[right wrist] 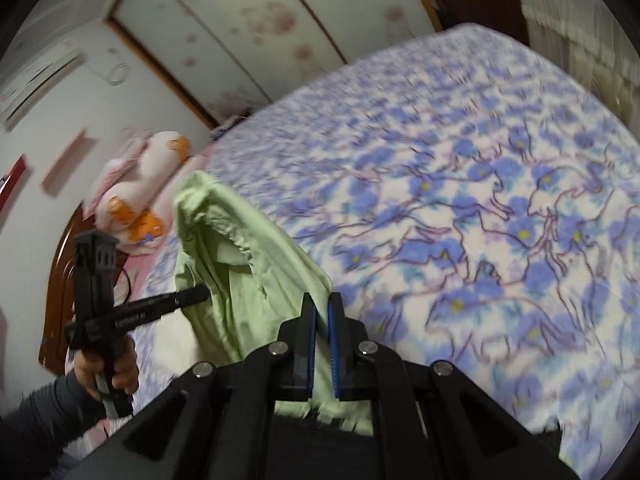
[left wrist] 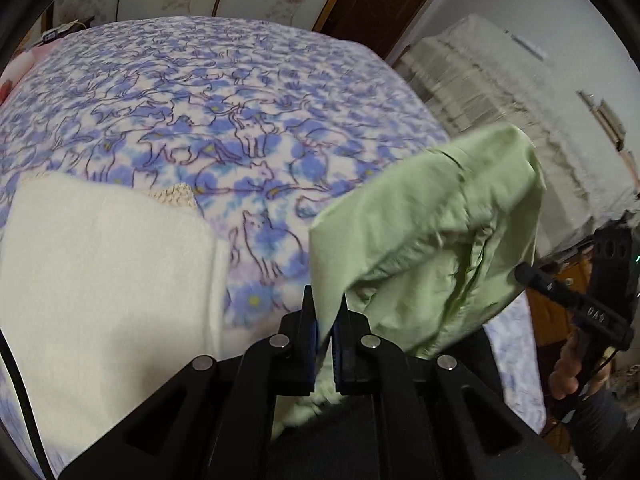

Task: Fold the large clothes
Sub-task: 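Fold the hood over onto the folded black body with both tools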

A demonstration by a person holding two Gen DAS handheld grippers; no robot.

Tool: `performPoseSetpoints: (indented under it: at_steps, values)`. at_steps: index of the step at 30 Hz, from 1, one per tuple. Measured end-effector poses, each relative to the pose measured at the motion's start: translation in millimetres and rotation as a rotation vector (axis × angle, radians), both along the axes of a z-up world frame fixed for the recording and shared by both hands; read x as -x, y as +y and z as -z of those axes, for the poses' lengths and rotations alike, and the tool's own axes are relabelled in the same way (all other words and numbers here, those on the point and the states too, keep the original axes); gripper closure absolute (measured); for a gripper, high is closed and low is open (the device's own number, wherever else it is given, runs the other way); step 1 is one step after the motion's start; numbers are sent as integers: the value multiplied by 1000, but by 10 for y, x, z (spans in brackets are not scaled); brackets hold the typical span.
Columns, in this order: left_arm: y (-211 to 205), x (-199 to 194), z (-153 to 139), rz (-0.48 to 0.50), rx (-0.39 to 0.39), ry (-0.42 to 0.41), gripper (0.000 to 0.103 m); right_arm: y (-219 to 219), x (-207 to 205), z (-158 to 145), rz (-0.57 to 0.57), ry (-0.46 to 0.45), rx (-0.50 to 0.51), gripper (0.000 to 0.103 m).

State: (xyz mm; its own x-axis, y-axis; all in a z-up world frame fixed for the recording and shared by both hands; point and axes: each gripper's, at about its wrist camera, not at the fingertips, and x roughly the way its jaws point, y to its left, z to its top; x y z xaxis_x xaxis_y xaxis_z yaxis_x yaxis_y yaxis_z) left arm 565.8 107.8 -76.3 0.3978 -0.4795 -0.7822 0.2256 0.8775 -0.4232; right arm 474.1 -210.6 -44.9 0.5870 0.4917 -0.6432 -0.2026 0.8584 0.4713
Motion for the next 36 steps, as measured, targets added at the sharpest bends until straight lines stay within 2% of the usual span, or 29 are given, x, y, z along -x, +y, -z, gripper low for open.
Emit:
performPoseSetpoints:
  at_steps: [2,5,8,12,13,15,17,18,19,20,22,25,28,30,36]
  values:
    - [90,297,-100,18,18,-8,99,26,328,-75,-12,-20,0,98]
    - [149,862,-100,49,30,-2,97,41,904,17,-12,-19,26,97]
    - [178,1407,114,70,31,51,95,49,1309,283,2,28,81,93]
    - [129,2063,683,92,-73,190,89,-17,1652,790,51,201,113,82]
    - [131,2181,803,89,-86,229,85,-44,1704,933,64,259,111,80]
    - [169,2435,1082,80,-62,343,75,-89,1828,1131,84,349,104,80]
    - [232,2605,1233,58,-19,410,60,-159,1971,1266,103,406,51,78]
    - [262,2670,1279,44,3,429,56,-181,2046,1305,116,423,27,75]
    - [291,2715,1323,28,25,440,53,-193,2116,1321,128,432,15,68]
    - [325,2745,1354,13,50,447,51,-191,2179,1330,137,437,5,61]
    - [346,2756,1379,-18,107,451,50,-166,2283,1332,147,433,-26,55]
    - [319,2734,1389,-49,185,427,50,-79,2293,1376,141,436,-48,55]
    - [264,2680,1307,-54,242,360,50,75,2202,1413,116,428,-54,55]
    - [201,2661,1300,-56,237,332,50,158,2139,1461,108,430,-29,55]
    - [48,2692,1454,-63,223,358,53,319,2128,1660,78,466,16,56]
